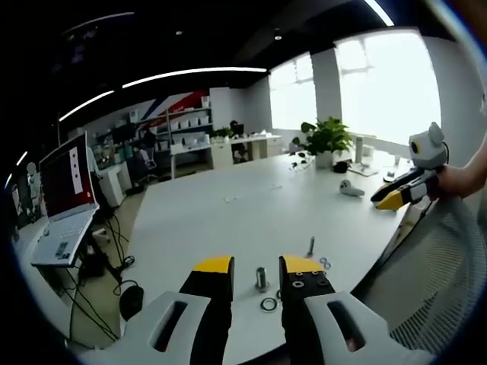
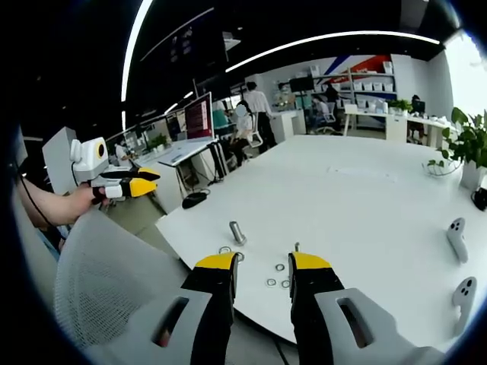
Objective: Place the washer onto the threaded stud by aligning its center hole with the stud, sliding it down to the base, and recovering from edge contact or off-axis alignment until the washer reaches the visible bottom stop.
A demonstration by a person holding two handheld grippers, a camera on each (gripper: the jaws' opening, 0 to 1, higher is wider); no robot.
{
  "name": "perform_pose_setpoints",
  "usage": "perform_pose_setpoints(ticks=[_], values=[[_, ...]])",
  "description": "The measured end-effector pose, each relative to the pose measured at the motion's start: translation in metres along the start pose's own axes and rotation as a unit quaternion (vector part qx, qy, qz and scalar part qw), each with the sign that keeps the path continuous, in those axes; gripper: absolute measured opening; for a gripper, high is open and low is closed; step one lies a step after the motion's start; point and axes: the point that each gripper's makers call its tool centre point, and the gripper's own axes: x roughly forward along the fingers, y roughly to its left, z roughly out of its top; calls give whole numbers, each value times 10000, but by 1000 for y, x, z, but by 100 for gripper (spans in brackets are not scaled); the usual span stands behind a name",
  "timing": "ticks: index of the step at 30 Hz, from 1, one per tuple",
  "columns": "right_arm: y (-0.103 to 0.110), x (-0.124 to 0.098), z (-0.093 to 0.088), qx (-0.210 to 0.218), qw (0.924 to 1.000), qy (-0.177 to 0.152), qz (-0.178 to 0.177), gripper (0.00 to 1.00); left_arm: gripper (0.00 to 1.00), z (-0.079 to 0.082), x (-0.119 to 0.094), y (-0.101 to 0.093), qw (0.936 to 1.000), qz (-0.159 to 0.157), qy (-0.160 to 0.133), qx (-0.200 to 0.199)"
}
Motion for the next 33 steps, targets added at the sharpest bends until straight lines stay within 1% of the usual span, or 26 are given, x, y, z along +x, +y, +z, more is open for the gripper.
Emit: perform_pose_setpoints(ticks=[13,20,26,33], values=[[-3,-1,1,0,10000,-23,-71,29,21,1,-1,-1,10000,17,-38,85],[-4,-2,3,29,9999,-101,-94,29,21,-1,0,-3,9999,-30,11,97],[-3,-2,3,-24,9999,-86,-69,29,21,-1,-1,-1,10000,-11,6,66],[-4,-2,3,-67,9999,-87,-101,29,22,-3,1,-4,9999,-62,76,93]])
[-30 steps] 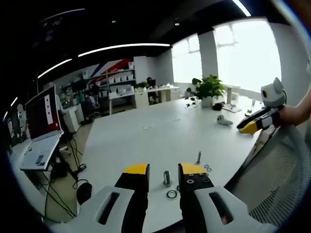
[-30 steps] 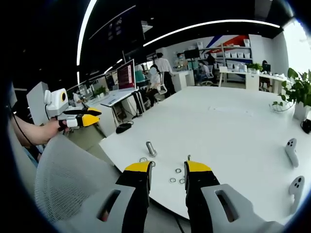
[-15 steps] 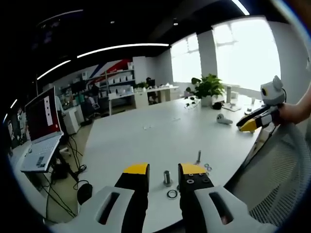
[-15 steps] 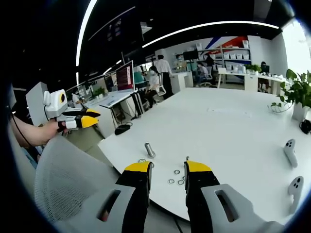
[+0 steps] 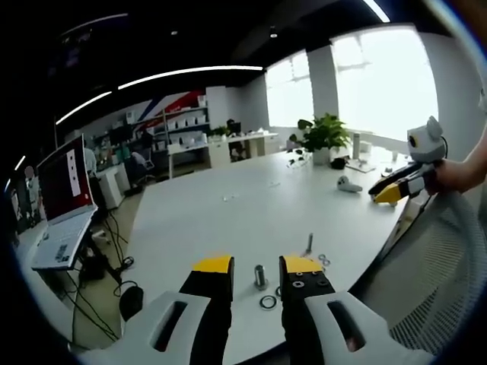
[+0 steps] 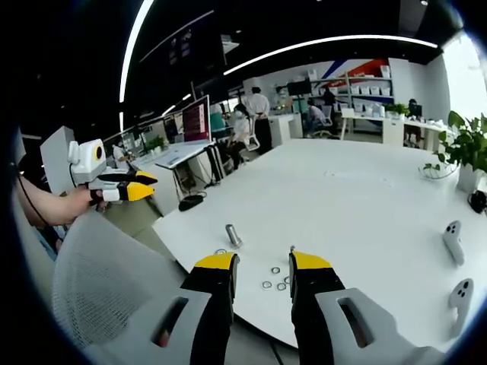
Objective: Place the washer onto the threaded stud by aligning its center hole with the stud, sliding it down to the base, and recovering from edge contact or off-axis alignment until the washer reaches the visible bottom stop.
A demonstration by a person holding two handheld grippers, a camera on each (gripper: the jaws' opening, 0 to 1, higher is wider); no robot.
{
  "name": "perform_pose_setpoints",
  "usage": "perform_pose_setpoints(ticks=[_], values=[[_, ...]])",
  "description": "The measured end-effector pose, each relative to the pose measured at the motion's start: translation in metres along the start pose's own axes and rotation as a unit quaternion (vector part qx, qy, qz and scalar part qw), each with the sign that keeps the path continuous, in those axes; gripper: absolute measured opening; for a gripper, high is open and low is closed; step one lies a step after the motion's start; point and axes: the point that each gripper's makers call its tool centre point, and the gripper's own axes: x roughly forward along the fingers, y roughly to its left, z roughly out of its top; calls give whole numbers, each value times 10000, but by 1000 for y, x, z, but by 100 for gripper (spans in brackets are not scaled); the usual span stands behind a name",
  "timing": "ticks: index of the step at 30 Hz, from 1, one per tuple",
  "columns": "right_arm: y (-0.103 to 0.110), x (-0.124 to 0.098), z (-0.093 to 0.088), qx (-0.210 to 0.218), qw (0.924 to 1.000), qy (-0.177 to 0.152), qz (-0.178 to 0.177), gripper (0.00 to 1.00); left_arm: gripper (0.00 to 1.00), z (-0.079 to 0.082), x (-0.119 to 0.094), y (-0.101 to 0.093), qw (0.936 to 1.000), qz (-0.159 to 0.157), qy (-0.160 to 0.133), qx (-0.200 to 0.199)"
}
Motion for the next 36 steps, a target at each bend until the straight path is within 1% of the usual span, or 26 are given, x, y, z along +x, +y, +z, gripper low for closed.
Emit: perform_pose_setpoints(ticks=[6,19,24,29,36], values=[[-1,0,-1,-23,10000,33,-33,30,22,0,0,-2,10000,-46,7,14],[3,3,-8,-70,9997,214,73,30,22,0,0,-3,10000,-68,6,38],[-1,3,-11,-1,9996,277,-5,30,22,-2,1,-2,10000,-57,41,55],[2,4,-13,-50,9994,343,25,31,22,-3,1,-2,10000,-48,64,42],[2,4,-16,-31,9991,412,22,32,22,-6,3,-5,9998,-125,155,78]])
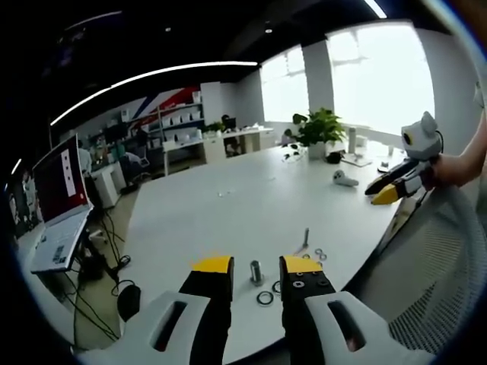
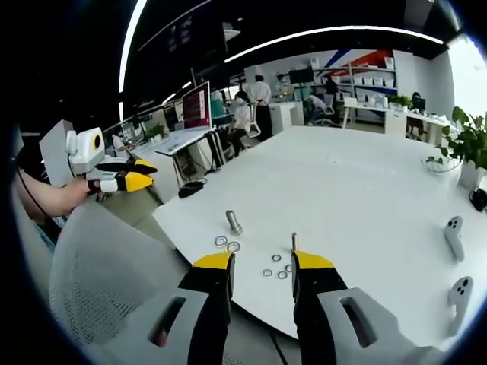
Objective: Place the washer onto the threaded stud by aligning its center hole with the stud, sliding it down to the base, and recovering from edge contact or off-axis alignment until the washer reaches the visible bottom stop.
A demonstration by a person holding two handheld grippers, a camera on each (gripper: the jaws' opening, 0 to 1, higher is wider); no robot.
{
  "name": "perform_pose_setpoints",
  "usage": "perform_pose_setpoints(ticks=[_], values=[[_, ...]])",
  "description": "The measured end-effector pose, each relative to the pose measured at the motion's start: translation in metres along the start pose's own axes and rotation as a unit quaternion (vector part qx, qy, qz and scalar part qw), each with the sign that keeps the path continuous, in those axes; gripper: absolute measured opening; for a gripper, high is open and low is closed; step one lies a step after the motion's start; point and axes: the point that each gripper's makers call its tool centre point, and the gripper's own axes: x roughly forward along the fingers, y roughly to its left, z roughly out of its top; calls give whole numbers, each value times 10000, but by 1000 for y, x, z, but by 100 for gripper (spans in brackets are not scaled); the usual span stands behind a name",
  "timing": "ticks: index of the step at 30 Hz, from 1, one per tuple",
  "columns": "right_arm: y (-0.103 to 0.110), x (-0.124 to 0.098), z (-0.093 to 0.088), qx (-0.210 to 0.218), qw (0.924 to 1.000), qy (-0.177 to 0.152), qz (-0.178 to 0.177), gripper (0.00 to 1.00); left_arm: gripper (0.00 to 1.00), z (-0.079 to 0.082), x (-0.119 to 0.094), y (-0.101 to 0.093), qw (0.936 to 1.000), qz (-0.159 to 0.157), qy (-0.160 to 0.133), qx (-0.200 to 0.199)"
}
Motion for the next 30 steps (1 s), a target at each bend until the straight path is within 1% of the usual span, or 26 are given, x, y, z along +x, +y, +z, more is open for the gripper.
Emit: perform_pose_setpoints(ticks=[7,16,19,23,26,27,28,29,30], values=[[-5,-1,-1,84,9999,9,-103,32,22,-2,1,-1,10000,-27,58,2],[-2,0,-2,82,10000,28,-41,32,22,-11,4,-6,9995,-165,277,-28],[-2,0,-1,87,10000,6,-24,32,22,-18,6,-10,9986,-271,446,-90],[-2,-2,2,98,9999,-64,-39,32,22,-21,7,-11,9982,-293,523,-63],[-3,-2,3,117,9999,-105,-42,32,22,-24,9,-12,9974,-309,641,-93],[-3,-2,4,106,9999,-123,-34,32,23,-25,9,-10,9972,-262,699,-12],[-3,-3,5,102,9998,-150,-31,32,23,-26,10,-8,9970,-211,724,172],[-3,-3,5,106,9998,-170,-29,32,24,-26,11,-11,9967,-281,740,152],[-2,-4,8,121,9996,-238,-20,32,25,-31,13,-14,9953,-366,891,116]])
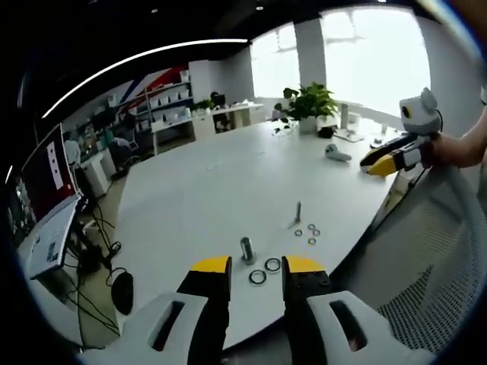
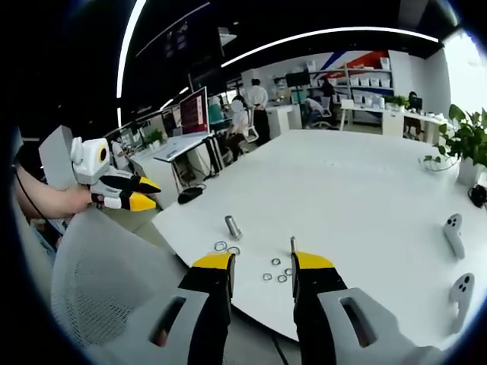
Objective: Place the washer onto the threaded stud by aligning its center hole with the stud, sliding it down to the base, and recovering from edge contact or off-axis alignment until the washer reaches the visible bottom stop.
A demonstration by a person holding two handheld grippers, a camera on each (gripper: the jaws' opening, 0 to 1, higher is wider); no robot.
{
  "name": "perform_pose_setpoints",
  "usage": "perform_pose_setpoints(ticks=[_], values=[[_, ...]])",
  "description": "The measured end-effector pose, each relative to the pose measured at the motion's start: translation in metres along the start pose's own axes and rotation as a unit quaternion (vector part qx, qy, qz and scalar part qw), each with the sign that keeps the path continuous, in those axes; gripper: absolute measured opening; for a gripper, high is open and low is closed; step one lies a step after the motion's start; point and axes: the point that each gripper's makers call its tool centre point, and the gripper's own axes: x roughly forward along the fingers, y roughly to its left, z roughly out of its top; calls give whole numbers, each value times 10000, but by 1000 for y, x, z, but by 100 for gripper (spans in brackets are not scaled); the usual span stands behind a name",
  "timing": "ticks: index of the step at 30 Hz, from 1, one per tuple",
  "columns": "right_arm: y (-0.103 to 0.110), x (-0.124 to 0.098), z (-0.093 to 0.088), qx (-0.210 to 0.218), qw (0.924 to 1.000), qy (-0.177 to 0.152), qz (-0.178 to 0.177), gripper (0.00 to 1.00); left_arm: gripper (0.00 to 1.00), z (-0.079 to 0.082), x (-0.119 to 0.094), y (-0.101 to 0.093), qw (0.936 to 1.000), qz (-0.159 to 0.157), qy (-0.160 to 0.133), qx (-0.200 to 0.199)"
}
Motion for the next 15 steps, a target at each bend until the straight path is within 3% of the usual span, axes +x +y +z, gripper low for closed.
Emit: perform_pose_setpoints(ticks=[8,12,15], values=[[1,1,1,-5,10000,-36,30,32,26,-25,9,-10,9960,-246,804,312],[3,2,0,-37,10000,0,59,32,26,-33,12,-10,9922,-371,1097,456],[3,2,0,-32,10000,14,52,32,27,-31,21,-10,9908,-488,1149,529]])
